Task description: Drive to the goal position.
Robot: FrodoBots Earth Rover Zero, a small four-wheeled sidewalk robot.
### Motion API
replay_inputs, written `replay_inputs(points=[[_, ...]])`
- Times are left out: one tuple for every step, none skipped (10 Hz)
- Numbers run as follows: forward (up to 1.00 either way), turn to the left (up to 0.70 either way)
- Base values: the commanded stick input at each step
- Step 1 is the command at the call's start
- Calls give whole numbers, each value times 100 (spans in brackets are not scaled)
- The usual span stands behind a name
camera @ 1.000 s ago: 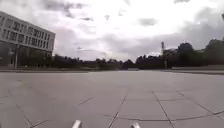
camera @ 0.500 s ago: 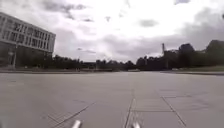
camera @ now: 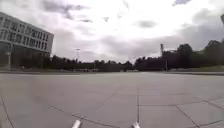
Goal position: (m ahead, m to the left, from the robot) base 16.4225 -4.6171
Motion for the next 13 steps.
replay_inputs(points=[[100,-4],[100,0],[100,-1],[100,-13],[100,-11],[100,-4],[100,-16],[100,-12],[100,0],[100,-13],[100,-17],[100,-3],[100,-23]])
